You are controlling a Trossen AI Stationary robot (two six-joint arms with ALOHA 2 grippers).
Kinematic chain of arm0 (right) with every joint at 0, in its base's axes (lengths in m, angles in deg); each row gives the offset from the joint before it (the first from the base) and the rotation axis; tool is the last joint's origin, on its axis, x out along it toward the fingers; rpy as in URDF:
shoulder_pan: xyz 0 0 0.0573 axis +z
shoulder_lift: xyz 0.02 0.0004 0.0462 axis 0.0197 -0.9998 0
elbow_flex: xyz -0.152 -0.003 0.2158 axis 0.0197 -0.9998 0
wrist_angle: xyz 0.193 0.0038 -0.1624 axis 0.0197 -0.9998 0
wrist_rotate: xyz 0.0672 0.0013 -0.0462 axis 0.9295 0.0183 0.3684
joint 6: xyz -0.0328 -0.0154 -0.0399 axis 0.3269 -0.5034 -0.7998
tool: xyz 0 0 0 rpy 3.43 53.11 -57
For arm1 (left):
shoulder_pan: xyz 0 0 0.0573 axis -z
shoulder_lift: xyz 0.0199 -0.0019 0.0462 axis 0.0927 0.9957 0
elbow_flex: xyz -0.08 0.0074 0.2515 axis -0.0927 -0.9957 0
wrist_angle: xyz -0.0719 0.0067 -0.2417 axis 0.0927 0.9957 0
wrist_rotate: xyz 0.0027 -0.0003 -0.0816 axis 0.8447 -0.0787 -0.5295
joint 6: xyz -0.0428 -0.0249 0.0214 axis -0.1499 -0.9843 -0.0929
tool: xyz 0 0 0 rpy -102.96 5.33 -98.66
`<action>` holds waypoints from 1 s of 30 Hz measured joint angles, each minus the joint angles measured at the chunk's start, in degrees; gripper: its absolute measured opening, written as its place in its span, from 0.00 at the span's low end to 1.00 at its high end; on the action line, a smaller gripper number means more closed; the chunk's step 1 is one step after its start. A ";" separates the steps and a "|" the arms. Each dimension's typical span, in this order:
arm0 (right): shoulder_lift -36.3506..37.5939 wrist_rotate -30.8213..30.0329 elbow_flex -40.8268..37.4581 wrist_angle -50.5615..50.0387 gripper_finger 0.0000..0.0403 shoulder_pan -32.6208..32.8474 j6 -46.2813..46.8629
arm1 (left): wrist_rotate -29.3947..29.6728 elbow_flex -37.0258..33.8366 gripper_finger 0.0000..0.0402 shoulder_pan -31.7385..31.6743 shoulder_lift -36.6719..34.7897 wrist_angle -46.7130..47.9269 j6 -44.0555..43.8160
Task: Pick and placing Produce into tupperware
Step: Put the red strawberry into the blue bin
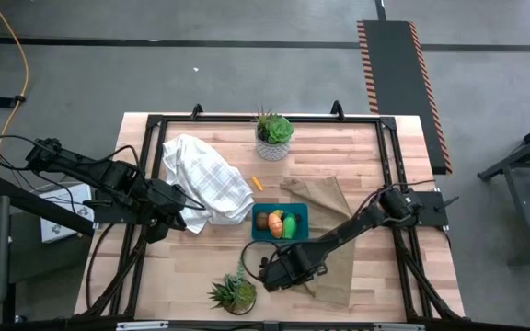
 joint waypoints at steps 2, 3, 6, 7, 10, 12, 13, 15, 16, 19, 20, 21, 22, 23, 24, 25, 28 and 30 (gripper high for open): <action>0.00 -0.49 1.69 -2.05 0.35 0.00 -0.04 | 0.00 0.00 0.10 -0.02 0.02 0.00 0.02; 0.00 -0.96 2.54 -3.08 0.35 0.00 -0.09 | 0.01 0.00 0.10 -0.01 0.01 0.00 0.02; 0.00 -2.12 4.49 -3.39 0.35 0.00 -0.20 | 0.01 0.00 0.10 -0.01 0.01 0.00 0.01; 0.00 -2.37 4.96 -3.60 0.35 -0.02 -0.22 | 0.00 0.00 0.10 -0.02 0.00 0.00 0.00; 0.00 -2.54 6.18 -3.55 0.35 -0.04 -0.45 | 0.00 0.00 0.10 -0.02 0.02 -0.02 0.00; 0.00 -2.56 6.92 -3.75 0.35 -0.04 -0.91 | 0.00 0.00 0.10 -0.02 0.02 -0.02 0.00; 0.00 -2.56 7.37 -3.80 0.35 -0.04 -1.21 | 0.02 0.00 0.10 -0.01 0.00 0.00 0.00; 0.00 -2.55 8.29 -3.67 0.35 -0.04 -1.27 | 0.01 0.00 0.10 -0.01 0.01 -0.02 0.00; 0.00 -2.56 8.72 -3.70 0.35 -0.04 -1.30 | 0.01 0.00 0.10 -0.01 0.02 -0.02 0.00; 0.00 -2.56 10.38 -3.86 0.35 -0.04 -1.76 | 0.00 0.00 0.10 -0.02 0.02 0.00 0.00; 0.00 -2.58 11.01 -3.85 0.35 -0.04 -2.11 | 0.00 0.00 0.10 -0.02 0.02 0.00 0.00; 0.00 -2.60 11.65 -4.03 0.35 -0.04 -2.52 | 0.00 0.00 0.10 -0.02 0.00 -0.01 0.00; 0.00 -2.64 12.32 -4.36 0.35 -0.04 -2.78 | 0.00 0.00 0.10 -0.02 0.02 0.00 0.00; 0.00 -2.66 12.93 -4.76 0.35 -0.05 -2.85 | 0.00 0.00 0.10 -0.01 0.01 0.00 0.00; 0.00 -2.73 13.62 -5.34 0.35 -0.15 -3.15 | 0.01 0.00 0.10 -0.02 0.02 -0.01 -0.01; 0.00 -3.04 14.40 -6.06 0.35 -0.28 -3.36 | 0.02 0.00 0.10 -0.02 0.02 0.00 -0.01; 0.00 -4.80 16.86 -8.96 0.35 -0.57 -4.64 | 0.02 0.00 0.10 -0.02 0.02 0.00 -0.02; 0.01 -5.17 18.65 -11.41 0.35 -1.12 -5.70 | 0.02 0.00 0.10 -0.01 0.00 0.00 -0.02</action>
